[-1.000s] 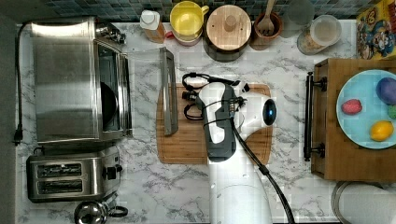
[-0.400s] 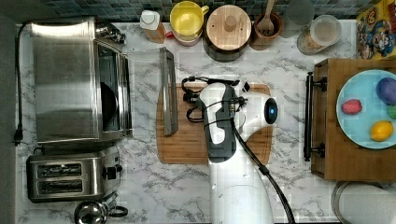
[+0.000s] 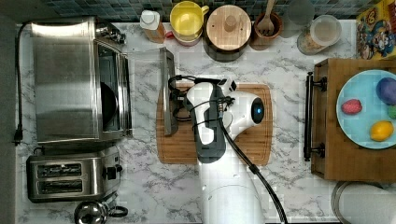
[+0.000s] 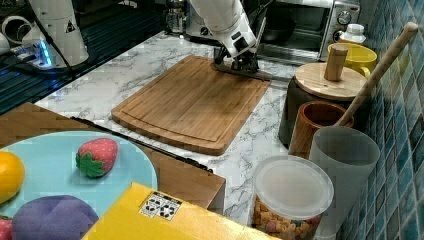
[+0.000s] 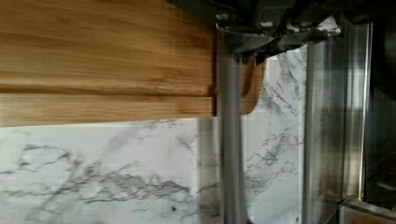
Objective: Close the oven.
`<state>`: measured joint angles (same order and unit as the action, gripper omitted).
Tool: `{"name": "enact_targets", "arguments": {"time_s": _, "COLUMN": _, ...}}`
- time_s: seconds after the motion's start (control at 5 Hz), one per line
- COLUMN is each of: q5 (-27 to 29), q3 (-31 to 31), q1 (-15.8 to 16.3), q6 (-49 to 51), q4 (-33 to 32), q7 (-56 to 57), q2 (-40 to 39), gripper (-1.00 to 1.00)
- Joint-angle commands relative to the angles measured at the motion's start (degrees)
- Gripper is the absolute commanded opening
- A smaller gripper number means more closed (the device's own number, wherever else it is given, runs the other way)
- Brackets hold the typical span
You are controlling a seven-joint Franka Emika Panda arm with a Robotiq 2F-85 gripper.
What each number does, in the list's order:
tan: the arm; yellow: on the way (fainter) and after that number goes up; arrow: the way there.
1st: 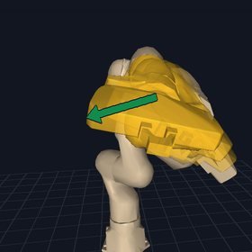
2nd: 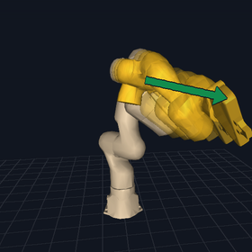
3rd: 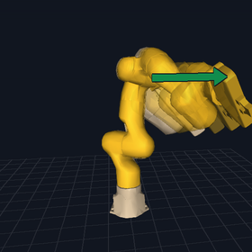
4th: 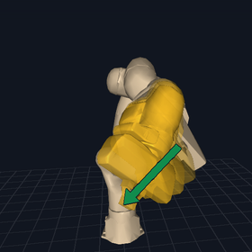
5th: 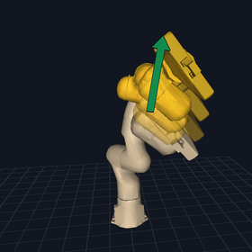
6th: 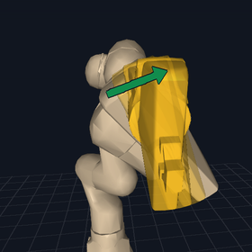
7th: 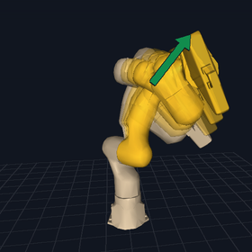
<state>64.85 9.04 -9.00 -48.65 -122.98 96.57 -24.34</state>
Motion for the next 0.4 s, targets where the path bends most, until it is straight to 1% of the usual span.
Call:
{"name": "enact_targets", "arguments": {"time_s": 0.2, "q5": -2.9, "q3": 3.97, "q1": 0.06, "q6": 0.6, "q4": 6.1, "q7": -6.02, "q2": 2.66, "gripper": -1.0}}
{"name": "enact_targets", "arguments": {"time_s": 0.4, "q5": -5.86, "q3": 2.6, "q1": 0.75, "q6": 7.24, "q4": 9.51, "q7": -8.99, "q2": 1.76, "gripper": -1.0}}
